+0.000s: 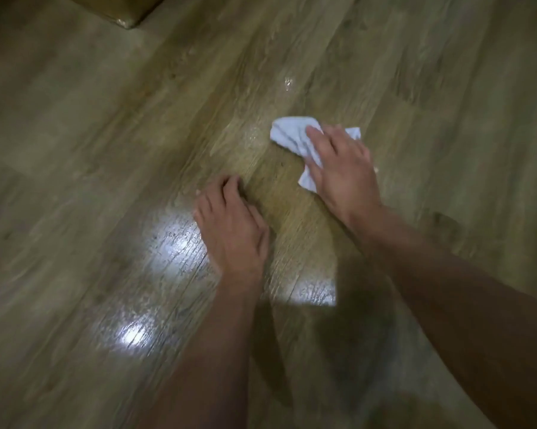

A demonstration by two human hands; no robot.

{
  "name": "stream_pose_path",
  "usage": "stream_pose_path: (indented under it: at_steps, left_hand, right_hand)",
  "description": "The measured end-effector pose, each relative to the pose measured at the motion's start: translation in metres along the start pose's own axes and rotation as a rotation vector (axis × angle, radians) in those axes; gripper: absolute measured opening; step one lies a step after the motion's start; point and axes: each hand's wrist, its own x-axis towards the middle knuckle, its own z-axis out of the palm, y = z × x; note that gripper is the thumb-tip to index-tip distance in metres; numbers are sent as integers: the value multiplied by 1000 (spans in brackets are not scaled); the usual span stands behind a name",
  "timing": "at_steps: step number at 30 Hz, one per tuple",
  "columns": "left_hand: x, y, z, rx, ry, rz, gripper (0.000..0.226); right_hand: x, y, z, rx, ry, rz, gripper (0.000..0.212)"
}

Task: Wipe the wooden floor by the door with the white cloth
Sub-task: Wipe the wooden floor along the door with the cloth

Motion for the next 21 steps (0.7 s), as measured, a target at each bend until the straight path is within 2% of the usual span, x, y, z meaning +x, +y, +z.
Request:
stream_pose_path:
  at_steps: [2, 4, 8, 10, 11, 13, 15, 16, 18, 21]
  left_hand:
    - [2, 1, 0, 54, -22, 15, 41]
    - [3, 2, 0, 56, -32, 14, 38]
    - [5, 2, 2, 61, -44, 23, 33]
    - [6, 4, 1, 98, -78, 19, 36]
    - [6, 5, 0, 126, -102, 21, 39]
    - [6, 7, -1, 180, -137, 26, 47]
    - [7, 8, 0, 197, -151, 16, 52]
    - [7, 9, -1, 198, -153, 9, 52]
    - [7, 9, -2, 204, -155, 3, 53]
    - [9, 10, -1, 198, -145, -4, 47]
  right_hand:
    - [41, -22, 14, -13, -4, 70, 47]
    - [54, -49, 21, -19, -13, 34, 51]
    - [6, -42, 6, 19, -101, -325, 49]
    - [-4, -10, -5, 8, -143, -396, 49]
    - [0, 3, -7, 23, -150, -334, 48]
    - [26, 7, -4, 54, -110, -97, 46]
    - [61, -13, 4, 56, -50, 105, 51]
    - [76, -30, 8, 54, -64, 142, 55]
    - [90, -65, 14, 47, -123, 41, 61]
    - [64, -74, 13, 127, -169, -277, 53]
